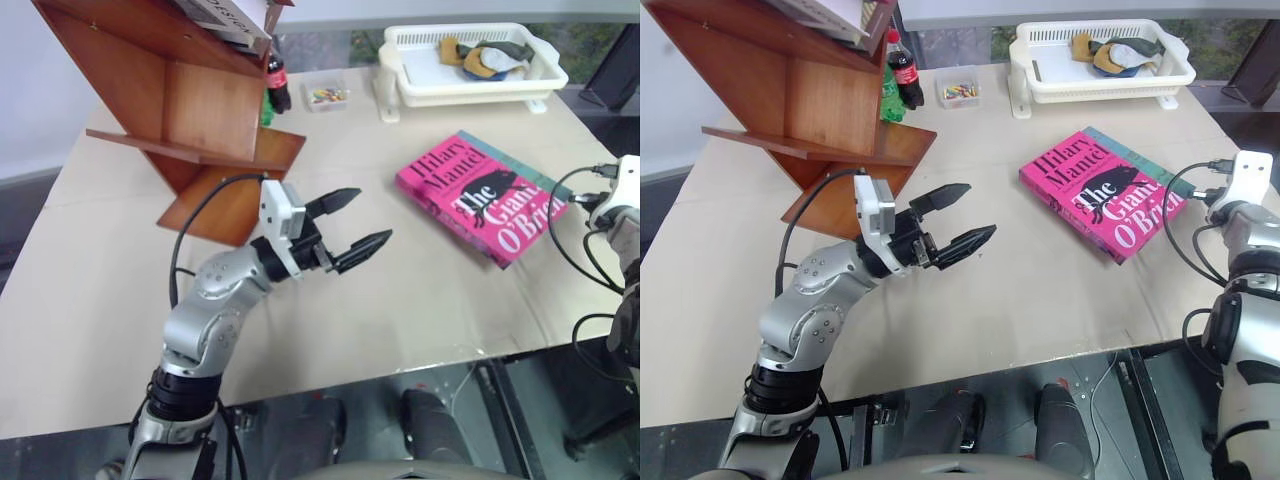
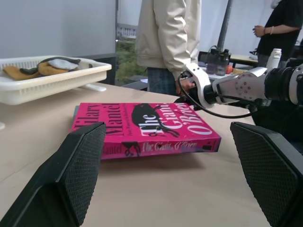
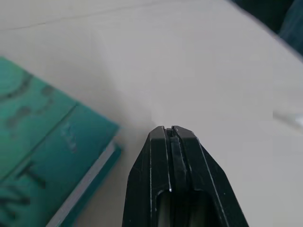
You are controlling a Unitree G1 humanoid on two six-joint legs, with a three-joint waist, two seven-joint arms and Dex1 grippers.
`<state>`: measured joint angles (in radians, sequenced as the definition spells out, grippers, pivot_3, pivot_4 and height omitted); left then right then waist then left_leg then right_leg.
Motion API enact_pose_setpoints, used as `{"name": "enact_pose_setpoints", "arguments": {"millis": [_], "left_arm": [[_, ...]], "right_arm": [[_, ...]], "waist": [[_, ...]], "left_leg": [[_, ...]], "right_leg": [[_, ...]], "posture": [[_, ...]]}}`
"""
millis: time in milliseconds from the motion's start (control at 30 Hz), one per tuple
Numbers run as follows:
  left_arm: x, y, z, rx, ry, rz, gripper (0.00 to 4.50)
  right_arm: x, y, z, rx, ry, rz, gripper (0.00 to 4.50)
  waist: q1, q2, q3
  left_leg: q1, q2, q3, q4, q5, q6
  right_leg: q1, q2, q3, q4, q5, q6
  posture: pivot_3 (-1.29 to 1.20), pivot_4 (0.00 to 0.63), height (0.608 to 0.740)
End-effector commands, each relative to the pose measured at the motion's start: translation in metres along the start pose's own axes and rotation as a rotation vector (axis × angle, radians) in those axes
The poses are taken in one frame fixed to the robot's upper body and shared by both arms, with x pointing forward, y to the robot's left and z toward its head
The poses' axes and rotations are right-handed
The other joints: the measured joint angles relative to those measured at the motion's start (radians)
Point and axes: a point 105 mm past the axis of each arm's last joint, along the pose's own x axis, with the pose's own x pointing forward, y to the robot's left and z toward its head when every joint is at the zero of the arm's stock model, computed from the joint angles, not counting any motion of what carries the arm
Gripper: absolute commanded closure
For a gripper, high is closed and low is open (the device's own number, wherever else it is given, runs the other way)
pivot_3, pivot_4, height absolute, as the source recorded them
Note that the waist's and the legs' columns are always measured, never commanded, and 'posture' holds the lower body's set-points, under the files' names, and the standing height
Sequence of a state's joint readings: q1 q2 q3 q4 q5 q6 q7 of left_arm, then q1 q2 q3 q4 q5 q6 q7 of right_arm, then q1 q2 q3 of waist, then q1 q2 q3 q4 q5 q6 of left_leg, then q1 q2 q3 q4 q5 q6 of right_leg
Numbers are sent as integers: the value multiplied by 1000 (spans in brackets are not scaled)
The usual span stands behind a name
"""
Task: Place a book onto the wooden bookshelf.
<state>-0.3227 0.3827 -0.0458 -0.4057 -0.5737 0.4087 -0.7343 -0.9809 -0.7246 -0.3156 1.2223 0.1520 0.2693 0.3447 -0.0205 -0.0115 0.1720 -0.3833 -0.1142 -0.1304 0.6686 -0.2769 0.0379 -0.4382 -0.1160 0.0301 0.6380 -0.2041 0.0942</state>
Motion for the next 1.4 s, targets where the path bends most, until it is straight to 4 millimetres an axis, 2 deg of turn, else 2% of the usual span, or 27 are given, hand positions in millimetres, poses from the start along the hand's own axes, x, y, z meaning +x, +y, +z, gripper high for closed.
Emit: {"name": "enact_pose_setpoints", "arguments": {"millis": [33, 133, 333, 567, 1033, 1233, 1400], "left_arm": [[1, -6, 11, 26, -36, -21, 0], [3, -5, 12, 24, -43, -25, 0], [6, -4, 12, 22, -48, -37, 0], [8, -2, 7, 12, -42, -44, 0], [13, 4, 10, 17, -49, -71, 0], [10, 6, 9, 12, -36, -60, 0], [13, 18, 1, -26, -16, 52, 0]], "right_arm": [[-2, 15, 17, 46, -28, 115, 4432], [-3, 30, 11, 71, -5, 226, 4432], [-9, 44, 4, 97, 23, 350, 4432], [-33, 64, -11, 120, 54, 486, 4432], [-74, 128, -43, 193, 83, 701, 4432], [-86, 139, -50, 205, 81, 729, 4432], [-93, 133, -57, 196, 66, 668, 4432]], "waist": [[1, 0, 0], [1, 0, 0], [4, 0, 0], [6, 0, 0], [8, 1, -1], [7, 2, -1], [10, 2, -1]], "left_leg": [[0, 0, 0, 0, 0, 0], [0, 0, 0, 0, 0, 0], [0, 0, 0, 0, 0, 0], [0, 0, -1, 1, 0, 0], [0, 0, -1, 2, 0, 0], [1, 0, -2, 2, 0, 0], [0, 0, -2, 2, 0, 0]], "right_leg": [[0, 0, 0, 0, 0, 0], [0, 0, 0, 0, 0, 0], [0, 0, 0, 0, 0, 0], [0, 0, 0, 1, 0, 0], [0, 0, 0, 4, 0, 0], [0, 0, 0, 4, 0, 0], [0, 0, 0, 4, 0, 0]], "posture": [[0, 150, 740], [0, 150, 740], [0, 150, 740], [0, 150, 740], [0, 150, 740], [0, 150, 740], [0, 150, 740]]}}
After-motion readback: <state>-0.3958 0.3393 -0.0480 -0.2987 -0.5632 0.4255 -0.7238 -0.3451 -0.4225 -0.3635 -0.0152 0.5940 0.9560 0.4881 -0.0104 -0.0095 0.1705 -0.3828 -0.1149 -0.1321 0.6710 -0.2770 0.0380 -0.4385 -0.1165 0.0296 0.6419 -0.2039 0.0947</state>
